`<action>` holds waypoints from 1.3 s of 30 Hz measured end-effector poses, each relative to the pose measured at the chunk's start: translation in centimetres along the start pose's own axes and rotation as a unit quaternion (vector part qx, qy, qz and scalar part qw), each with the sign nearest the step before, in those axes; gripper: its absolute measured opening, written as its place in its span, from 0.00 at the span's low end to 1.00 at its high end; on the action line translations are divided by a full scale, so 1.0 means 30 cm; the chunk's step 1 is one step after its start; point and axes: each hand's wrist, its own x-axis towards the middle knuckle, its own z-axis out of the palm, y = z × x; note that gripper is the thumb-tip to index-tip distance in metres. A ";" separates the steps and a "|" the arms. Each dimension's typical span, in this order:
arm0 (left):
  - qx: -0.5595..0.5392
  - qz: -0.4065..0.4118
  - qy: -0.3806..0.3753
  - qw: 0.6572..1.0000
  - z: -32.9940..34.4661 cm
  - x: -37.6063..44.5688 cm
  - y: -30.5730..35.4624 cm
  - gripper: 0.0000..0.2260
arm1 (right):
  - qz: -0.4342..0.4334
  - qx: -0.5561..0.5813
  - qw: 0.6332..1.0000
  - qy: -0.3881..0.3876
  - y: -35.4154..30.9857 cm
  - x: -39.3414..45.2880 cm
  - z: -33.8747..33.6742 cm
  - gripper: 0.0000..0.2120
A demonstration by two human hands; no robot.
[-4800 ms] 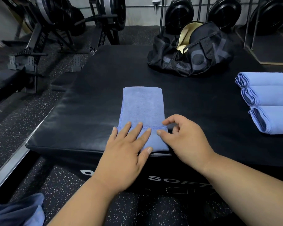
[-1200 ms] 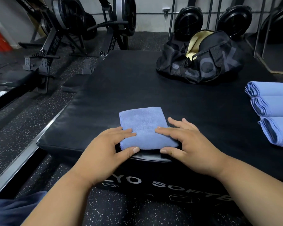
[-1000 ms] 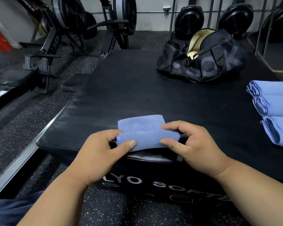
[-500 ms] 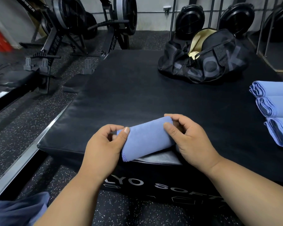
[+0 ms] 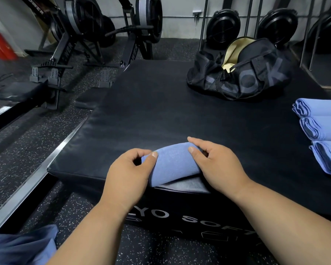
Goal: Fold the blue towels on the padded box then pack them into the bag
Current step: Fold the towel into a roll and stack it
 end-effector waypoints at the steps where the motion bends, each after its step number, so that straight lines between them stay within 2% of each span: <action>1: 0.017 -0.002 0.004 1.000 -0.001 -0.002 -0.001 0.07 | 0.000 -0.002 1.000 -0.001 0.001 0.001 0.002 0.17; 9: 0.019 -0.006 0.021 1.000 -0.033 0.004 0.008 0.05 | 0.004 -0.030 1.000 0.004 -0.006 0.000 0.011 0.16; 11: 0.099 0.067 0.060 0.991 -0.034 -0.013 0.015 0.12 | 0.005 -0.040 0.999 0.005 -0.010 -0.004 0.010 0.17; 13: 0.190 0.210 0.075 0.956 -0.023 -0.048 0.044 0.18 | 0.004 -0.043 0.999 0.008 -0.012 -0.005 0.010 0.17; 15: 0.236 0.300 0.020 0.924 0.005 -0.076 0.058 0.22 | -0.003 -0.050 0.999 0.014 -0.012 -0.005 0.013 0.17; 16: 0.263 0.311 -0.016 0.913 0.024 -0.086 0.050 0.24 | -0.007 -0.053 0.998 0.017 -0.008 -0.004 0.016 0.18; 18: 0.326 0.285 -0.079 0.898 0.052 -0.095 0.016 0.28 | -0.006 -0.047 0.999 0.021 -0.007 -0.006 0.020 0.19; 20: 0.364 0.261 -0.107 0.888 0.061 -0.087 -0.018 0.31 | -0.022 -0.050 0.998 0.037 -0.015 -0.017 0.023 0.21; 23: 0.365 0.257 -0.112 0.887 0.063 -0.071 -0.029 0.32 | -0.132 -0.118 0.980 0.088 -0.049 -0.043 0.028 0.25; 24: 0.360 0.257 -0.113 0.890 0.064 -0.072 -0.029 0.33 | -0.157 -0.129 0.976 0.079 -0.054 -0.047 0.033 0.26; 26: 0.348 0.256 -0.116 0.894 0.067 -0.075 -0.033 0.34 | -0.177 -0.152 0.972 0.009 -0.052 -0.048 0.043 0.27; 28: 0.336 0.256 -0.119 0.899 0.063 -0.071 -0.039 0.34 | -0.149 -0.160 0.973 -0.067 -0.037 -0.041 0.047 0.26; 30: 0.327 0.252 -0.118 0.903 0.056 -0.064 -0.043 0.35 | -0.122 -0.158 0.975 -0.099 -0.028 -0.030 0.042 0.25; 36: 0.272 0.189 -0.100 0.938 0.012 -0.033 -0.058 0.32 | -0.101 -0.159 0.977 -0.096 -0.033 -0.032 0.037 0.25; 39: 0.281 0.181 -0.080 0.939 -0.015 -0.004 -0.071 0.27 | -0.091 -0.157 0.979 -0.096 -0.036 -0.028 0.031 0.25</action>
